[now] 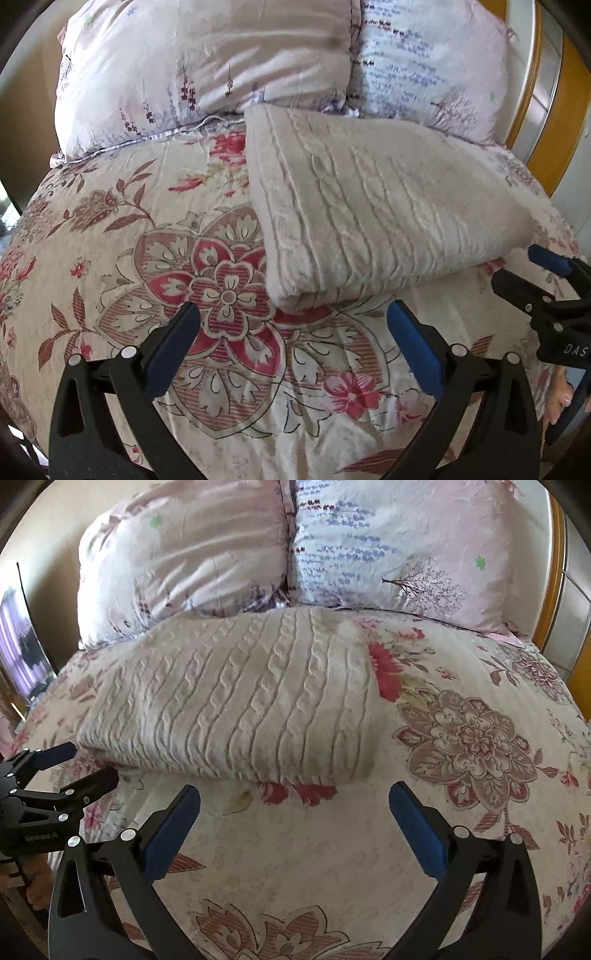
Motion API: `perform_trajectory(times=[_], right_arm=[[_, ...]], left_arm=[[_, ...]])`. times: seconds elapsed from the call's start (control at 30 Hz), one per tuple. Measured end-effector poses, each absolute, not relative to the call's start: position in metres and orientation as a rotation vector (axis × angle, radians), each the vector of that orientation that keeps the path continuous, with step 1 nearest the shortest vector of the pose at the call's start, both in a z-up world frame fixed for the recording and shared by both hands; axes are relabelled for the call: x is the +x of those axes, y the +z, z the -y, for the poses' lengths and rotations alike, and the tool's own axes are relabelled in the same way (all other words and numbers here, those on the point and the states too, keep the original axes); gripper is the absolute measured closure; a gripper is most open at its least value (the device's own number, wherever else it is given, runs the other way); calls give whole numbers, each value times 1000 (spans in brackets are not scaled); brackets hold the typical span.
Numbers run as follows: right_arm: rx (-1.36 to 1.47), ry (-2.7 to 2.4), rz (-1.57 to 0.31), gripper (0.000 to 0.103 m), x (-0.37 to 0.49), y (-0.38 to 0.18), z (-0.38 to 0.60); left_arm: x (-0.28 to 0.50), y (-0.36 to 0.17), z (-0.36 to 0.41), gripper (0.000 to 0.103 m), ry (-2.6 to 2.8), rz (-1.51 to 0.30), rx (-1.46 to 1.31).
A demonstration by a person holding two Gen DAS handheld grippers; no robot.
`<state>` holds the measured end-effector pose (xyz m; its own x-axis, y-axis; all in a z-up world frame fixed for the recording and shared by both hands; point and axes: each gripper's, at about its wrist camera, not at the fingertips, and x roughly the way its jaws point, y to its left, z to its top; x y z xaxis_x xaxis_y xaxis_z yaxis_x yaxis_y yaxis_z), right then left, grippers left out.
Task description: Fold small clothes
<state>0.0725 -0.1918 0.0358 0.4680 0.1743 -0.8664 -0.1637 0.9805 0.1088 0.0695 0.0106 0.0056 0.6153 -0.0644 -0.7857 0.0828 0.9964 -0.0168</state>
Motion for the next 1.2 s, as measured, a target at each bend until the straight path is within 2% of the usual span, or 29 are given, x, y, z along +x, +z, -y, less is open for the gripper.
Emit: perform_trajectory(times=[0.43, 1.2], right_arm=[[-2, 176, -1158, 1, 76, 20, 189], [-40, 159, -1155, 1, 73, 18, 185]], left_arm=[[76, -4, -6, 2, -69, -943, 64], [78, -4, -6, 2, -74, -942, 62]])
